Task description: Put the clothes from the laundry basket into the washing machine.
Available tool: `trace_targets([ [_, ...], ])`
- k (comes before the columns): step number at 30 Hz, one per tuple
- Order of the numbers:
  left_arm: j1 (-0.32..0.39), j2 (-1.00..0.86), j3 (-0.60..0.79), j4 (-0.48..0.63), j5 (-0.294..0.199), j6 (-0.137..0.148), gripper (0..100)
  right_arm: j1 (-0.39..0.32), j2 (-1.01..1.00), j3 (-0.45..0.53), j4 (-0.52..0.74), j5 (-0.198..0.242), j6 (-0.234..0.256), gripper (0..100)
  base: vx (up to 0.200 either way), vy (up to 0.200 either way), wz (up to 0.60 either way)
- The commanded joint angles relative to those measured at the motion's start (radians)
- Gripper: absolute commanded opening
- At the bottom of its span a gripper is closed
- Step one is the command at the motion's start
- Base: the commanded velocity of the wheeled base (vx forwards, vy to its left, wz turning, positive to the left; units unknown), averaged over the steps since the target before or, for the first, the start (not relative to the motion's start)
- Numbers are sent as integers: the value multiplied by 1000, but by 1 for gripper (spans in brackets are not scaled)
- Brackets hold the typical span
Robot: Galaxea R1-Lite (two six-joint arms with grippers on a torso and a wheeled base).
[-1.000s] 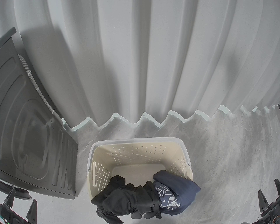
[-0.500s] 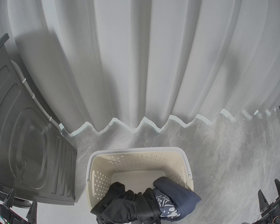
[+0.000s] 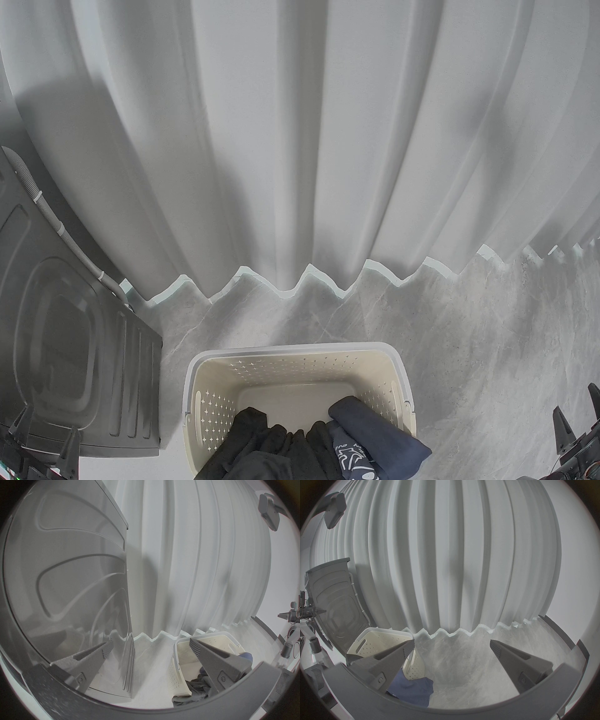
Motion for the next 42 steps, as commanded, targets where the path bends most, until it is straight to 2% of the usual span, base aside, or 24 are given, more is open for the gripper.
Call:
trace_targets([
  [1, 0, -10, 15, 0, 1, 0, 100, 0, -3, 16, 0, 0, -1, 100, 200, 0, 0],
  [3, 0, -10, 15, 0, 1, 0, 100, 0, -3, 16, 0, 0, -1, 100, 200, 0, 0],
  [16, 0, -10, 15, 0, 1, -2, 100, 0, -3, 16, 0, 0, -1, 100, 0, 0, 0],
  [22, 0, -10, 15, 0, 1, -2, 100, 0, -3, 16, 0, 0, -1, 100, 200, 0, 0],
  [42, 0, -10, 15, 0, 1, -2, 100, 0, -3, 16, 0, 0, -1, 100, 0, 0, 0],
])
